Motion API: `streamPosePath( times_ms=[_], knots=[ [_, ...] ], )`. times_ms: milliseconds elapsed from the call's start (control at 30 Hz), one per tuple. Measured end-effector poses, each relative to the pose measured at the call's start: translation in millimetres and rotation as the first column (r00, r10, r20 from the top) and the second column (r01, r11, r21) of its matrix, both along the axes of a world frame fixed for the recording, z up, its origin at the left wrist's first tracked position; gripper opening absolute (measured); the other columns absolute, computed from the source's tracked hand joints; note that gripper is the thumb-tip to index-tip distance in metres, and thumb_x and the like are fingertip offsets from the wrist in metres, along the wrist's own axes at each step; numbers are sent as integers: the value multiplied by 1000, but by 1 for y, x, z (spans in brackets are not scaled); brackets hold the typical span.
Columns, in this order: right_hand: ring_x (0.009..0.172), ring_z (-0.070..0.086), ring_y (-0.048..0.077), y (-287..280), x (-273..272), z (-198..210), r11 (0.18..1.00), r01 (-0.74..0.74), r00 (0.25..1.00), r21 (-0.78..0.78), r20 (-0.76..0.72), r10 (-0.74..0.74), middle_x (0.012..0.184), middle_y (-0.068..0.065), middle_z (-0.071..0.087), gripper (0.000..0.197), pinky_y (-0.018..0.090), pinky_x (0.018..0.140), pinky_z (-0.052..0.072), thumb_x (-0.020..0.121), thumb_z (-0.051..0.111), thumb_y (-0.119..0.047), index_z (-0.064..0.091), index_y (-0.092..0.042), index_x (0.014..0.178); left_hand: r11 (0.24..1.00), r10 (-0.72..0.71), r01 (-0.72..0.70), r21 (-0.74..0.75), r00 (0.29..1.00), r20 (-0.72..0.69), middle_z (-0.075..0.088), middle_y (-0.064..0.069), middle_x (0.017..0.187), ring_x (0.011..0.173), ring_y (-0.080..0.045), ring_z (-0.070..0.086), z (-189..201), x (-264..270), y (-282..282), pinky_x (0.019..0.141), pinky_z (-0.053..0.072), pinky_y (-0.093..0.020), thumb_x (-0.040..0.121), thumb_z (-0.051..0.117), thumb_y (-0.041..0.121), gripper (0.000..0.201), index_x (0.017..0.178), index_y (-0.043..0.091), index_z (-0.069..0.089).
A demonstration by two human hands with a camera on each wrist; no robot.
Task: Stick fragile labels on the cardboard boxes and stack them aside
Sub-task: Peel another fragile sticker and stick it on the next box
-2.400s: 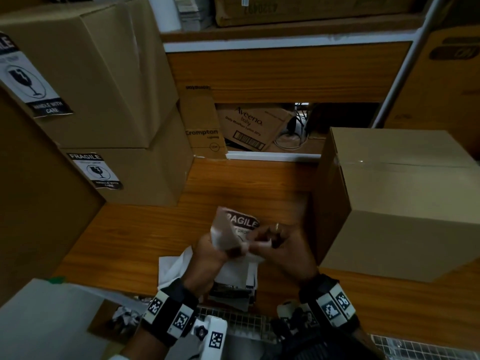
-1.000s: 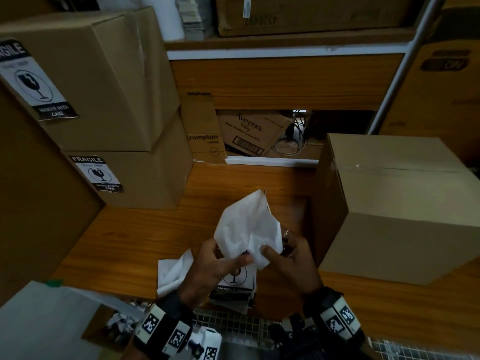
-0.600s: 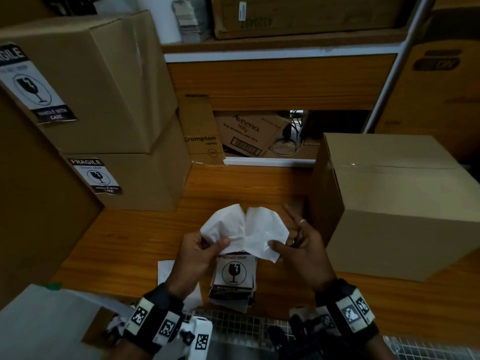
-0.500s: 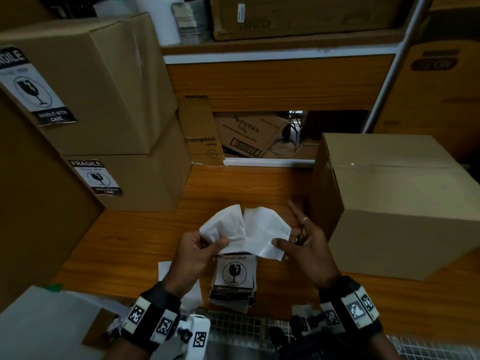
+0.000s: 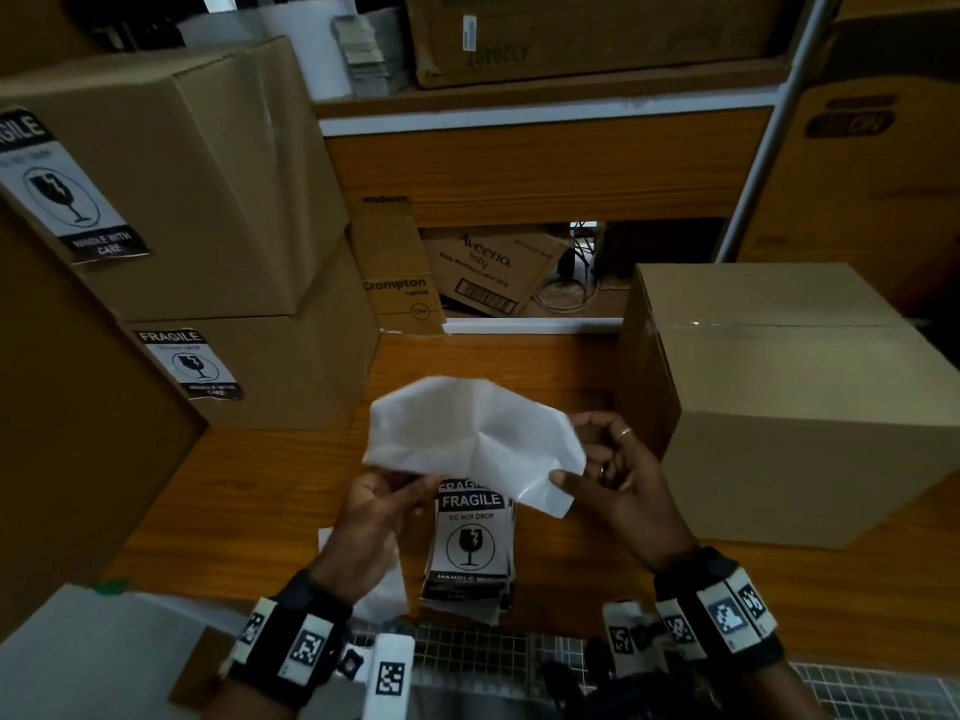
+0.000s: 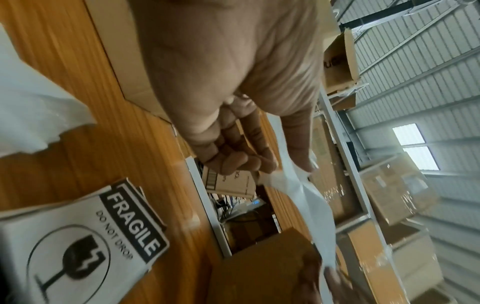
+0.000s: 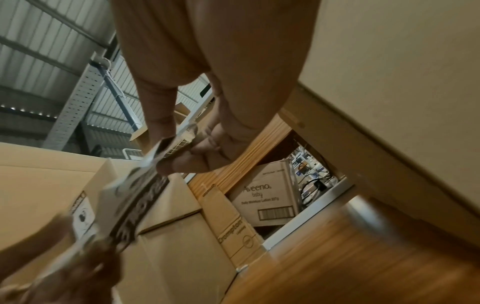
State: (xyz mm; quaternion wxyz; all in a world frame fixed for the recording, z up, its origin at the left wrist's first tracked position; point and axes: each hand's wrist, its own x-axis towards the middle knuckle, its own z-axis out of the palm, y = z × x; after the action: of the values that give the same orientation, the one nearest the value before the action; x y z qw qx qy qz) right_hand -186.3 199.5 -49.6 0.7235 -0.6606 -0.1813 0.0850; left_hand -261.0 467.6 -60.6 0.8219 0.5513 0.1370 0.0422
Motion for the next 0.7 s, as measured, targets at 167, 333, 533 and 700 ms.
streamPosePath(
  times_ms=[167,333,533,700],
  knots=[
    [63,64,-5,7,-5,0,998,-65,998,-8,2,65,66,-13,70,41,13,61,50,84,73,12,58,4,121,988,109,-107,109,994,-9,76,-9,109,99,-27,72,0,-4,-41,83,59,-40,75,84,15,45,118,10,68],
    [70,70,7,8,-6,5,993,-114,993,19,16,114,74,-4,74,31,19,66,53,84,77,-1,68,-4,114,977,183,-180,118,983,-16,77,-11,110,97,-23,75,11,1,-45,74,62,-33,91,68,9,31,122,7,66],
    [96,74,27,17,-12,-3,983,-142,989,118,-29,146,108,15,77,87,35,83,59,86,48,-82,66,-8,128,970,229,-232,65,972,57,76,-12,113,101,-23,75,14,1,-51,75,62,-28,95,61,-1,30,124,4,64],
    [113,65,-2,35,-38,-7,976,-208,976,-65,46,211,126,-24,68,70,16,89,53,78,83,-51,51,-29,137,946,315,-315,77,949,15,77,-16,108,94,-29,76,2,5,-54,72,62,-38,91,69,7,27,118,8,68]
  ],
)
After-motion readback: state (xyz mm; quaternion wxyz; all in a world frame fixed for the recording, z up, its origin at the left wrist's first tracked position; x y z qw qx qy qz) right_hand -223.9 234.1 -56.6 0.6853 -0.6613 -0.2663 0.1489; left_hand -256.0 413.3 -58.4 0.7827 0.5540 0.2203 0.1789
